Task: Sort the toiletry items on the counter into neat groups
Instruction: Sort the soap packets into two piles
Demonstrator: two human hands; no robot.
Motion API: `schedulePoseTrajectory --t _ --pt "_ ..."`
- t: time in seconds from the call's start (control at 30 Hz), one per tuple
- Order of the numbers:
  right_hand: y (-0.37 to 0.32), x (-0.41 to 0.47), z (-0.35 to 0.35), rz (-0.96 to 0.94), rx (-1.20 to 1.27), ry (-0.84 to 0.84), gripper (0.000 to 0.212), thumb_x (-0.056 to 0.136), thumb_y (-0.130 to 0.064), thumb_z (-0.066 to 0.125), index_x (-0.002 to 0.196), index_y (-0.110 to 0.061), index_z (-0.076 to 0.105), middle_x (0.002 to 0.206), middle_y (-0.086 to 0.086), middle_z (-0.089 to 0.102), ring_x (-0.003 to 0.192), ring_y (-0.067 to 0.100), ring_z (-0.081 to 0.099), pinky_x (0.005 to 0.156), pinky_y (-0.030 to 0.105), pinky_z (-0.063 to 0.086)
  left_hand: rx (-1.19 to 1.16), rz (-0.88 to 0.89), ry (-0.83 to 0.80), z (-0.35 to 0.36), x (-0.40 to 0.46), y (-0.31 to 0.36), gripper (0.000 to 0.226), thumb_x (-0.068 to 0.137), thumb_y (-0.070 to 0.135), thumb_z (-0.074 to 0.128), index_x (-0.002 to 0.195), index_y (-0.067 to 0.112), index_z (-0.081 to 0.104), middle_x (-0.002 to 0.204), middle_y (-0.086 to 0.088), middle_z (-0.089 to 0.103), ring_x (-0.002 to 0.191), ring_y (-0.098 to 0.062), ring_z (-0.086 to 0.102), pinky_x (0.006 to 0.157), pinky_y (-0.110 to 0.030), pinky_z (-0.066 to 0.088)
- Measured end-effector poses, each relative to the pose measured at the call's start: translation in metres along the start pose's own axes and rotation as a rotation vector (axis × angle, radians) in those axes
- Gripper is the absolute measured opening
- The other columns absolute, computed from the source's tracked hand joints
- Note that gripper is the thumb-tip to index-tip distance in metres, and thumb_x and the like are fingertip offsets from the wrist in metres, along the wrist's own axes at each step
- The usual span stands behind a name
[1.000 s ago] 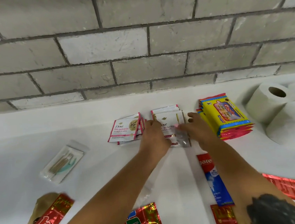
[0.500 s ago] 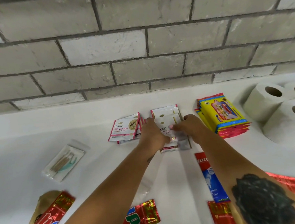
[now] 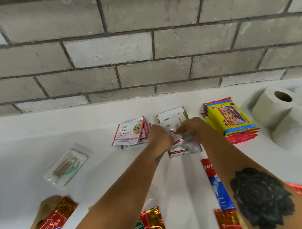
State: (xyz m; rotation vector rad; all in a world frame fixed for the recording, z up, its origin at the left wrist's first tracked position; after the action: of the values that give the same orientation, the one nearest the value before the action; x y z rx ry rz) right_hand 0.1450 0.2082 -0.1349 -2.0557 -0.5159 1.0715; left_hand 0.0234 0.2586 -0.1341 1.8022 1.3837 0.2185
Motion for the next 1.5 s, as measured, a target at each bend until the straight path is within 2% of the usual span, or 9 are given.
schedulePoseTrajectory --t 0.1,0.23,0.4,0.6,0.73,0.83,1.0,1.27,1.5 --pt "-0.001 -0.005 -0.001 0.043 0.108 -0.071 0.037 0.073 -0.002 0.076 0.107 0.005 0.063 0.110 0.019 0.066 0.103 0.034 0.062 0.077 0.038 0.051 -0.045 -0.002 -0.006 0.002 0.001 0.000 0.030 0.081 0.004 0.065 0.108 -0.003 0.056 0.079 -0.005 0.054 0.076 -0.017 0.055 0.048 -0.019 0.039" --pt "0.007 -0.009 -0.006 -0.075 0.212 -0.065 0.035 0.071 -0.002 0.077 0.104 -0.001 0.064 0.094 0.013 0.065 0.078 0.026 0.060 0.052 0.029 0.045 -0.185 0.064 -0.017 0.006 -0.002 -0.003 0.043 0.072 0.010 0.072 0.112 0.007 0.058 0.100 -0.008 0.067 0.078 -0.017 0.061 0.048 -0.017 0.045" --pt "0.013 -0.012 -0.010 -0.329 0.425 -0.185 0.045 0.068 -0.001 0.076 0.110 -0.011 0.066 0.110 0.015 0.070 0.100 0.029 0.067 0.088 0.044 0.054 -0.546 0.307 0.131 0.000 -0.017 -0.001 0.073 0.055 0.015 0.080 0.120 0.023 0.048 0.110 0.007 0.067 0.103 -0.011 0.064 0.088 -0.038 0.055" --pt "0.014 -0.020 -0.012 -0.499 0.418 -0.210 0.066 0.049 -0.009 0.085 0.110 -0.011 0.062 0.100 0.011 0.073 0.091 0.031 0.069 0.082 0.046 0.056 -0.585 0.596 0.263 -0.012 -0.033 0.008 0.064 0.064 0.006 0.079 0.110 0.040 0.049 0.109 0.013 0.064 0.105 0.000 0.061 0.091 -0.027 0.052" --pt "0.021 -0.025 -0.006 -0.520 0.441 -0.207 0.073 0.048 0.003 0.078 0.116 -0.005 0.055 0.112 0.018 0.066 0.100 0.031 0.065 0.086 0.047 0.055 -0.511 0.542 0.211 0.002 -0.029 -0.007 0.062 0.065 0.015 0.080 0.119 0.018 0.049 0.112 0.001 0.062 0.104 -0.010 0.061 0.093 -0.033 0.052" --pt "0.025 -0.021 -0.007 -0.509 0.417 -0.135 0.074 0.045 0.000 0.079 0.111 -0.021 0.051 0.113 0.009 0.061 0.102 0.022 0.060 0.087 0.038 0.053 -0.483 0.493 0.142 0.009 -0.025 -0.009 0.065 0.076 0.003 0.074 0.130 0.009 0.038 0.119 -0.001 0.056 0.110 -0.015 0.057 0.097 -0.026 0.048" --pt "0.029 -0.017 -0.005 -0.491 0.367 -0.116 0.065 0.071 0.011 0.072 0.117 -0.018 0.037 0.120 0.010 0.054 0.109 0.022 0.055 0.089 0.034 0.051 -0.369 0.469 0.141 0.010 -0.016 -0.005 0.061 0.080 0.008 0.071 0.131 0.003 0.038 0.119 0.000 0.054 0.115 -0.014 0.054 0.096 -0.019 0.040" --pt "0.012 0.005 -0.010 -0.297 0.104 0.125 0.060 0.075 -0.023 0.078 0.120 -0.004 0.043 0.115 0.015 0.059 0.100 0.027 0.060 0.086 0.041 0.053 -0.262 0.096 0.081 0.001 0.011 0.006 0.055 0.083 0.023 0.069 0.124 -0.001 0.040 0.119 -0.012 0.056 0.105 -0.025 0.057 0.073 -0.029 0.044" --pt "0.000 0.021 -0.004 -0.098 -0.385 0.250 0.062 0.087 -0.048 0.053 0.136 -0.011 0.039 0.142 0.014 0.036 0.134 0.031 0.030 0.107 0.040 0.027 0.062 0.027 0.007 -0.001 0.026 0.022 0.055 0.090 0.025 0.055 0.134 -0.003 0.039 0.130 -0.019 0.054 0.118 -0.031 0.053 0.092 -0.034 0.046"
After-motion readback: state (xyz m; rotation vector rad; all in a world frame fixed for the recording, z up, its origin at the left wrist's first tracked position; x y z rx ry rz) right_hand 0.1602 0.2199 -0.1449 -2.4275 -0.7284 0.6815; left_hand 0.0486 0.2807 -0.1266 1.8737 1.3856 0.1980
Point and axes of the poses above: each hand's wrist, its own x-axis towards the middle knuckle, its own z-axis out of the palm, y = z × x, the point moved 5 cm from there along x, towards the middle knuckle
